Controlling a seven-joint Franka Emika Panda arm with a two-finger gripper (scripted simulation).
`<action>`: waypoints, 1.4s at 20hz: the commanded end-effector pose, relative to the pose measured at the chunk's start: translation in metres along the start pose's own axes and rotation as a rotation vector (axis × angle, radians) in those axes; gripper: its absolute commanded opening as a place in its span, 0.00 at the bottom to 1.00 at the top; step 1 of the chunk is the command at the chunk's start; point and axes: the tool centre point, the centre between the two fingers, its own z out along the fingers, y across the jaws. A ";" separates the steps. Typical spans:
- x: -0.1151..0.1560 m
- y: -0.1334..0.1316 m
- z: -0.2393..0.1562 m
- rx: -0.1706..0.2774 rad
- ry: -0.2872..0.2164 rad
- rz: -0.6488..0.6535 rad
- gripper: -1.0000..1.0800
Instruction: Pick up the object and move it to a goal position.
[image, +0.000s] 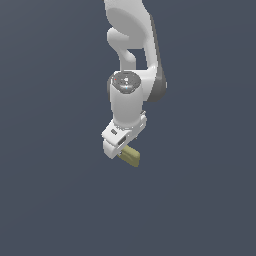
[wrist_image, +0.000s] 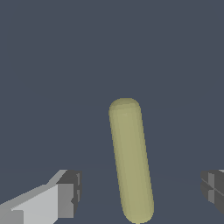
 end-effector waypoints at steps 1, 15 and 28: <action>0.001 0.000 0.002 0.001 -0.002 -0.049 0.96; 0.002 0.001 0.006 0.003 -0.006 -0.133 0.96; 0.001 0.000 0.054 0.003 -0.006 -0.138 0.96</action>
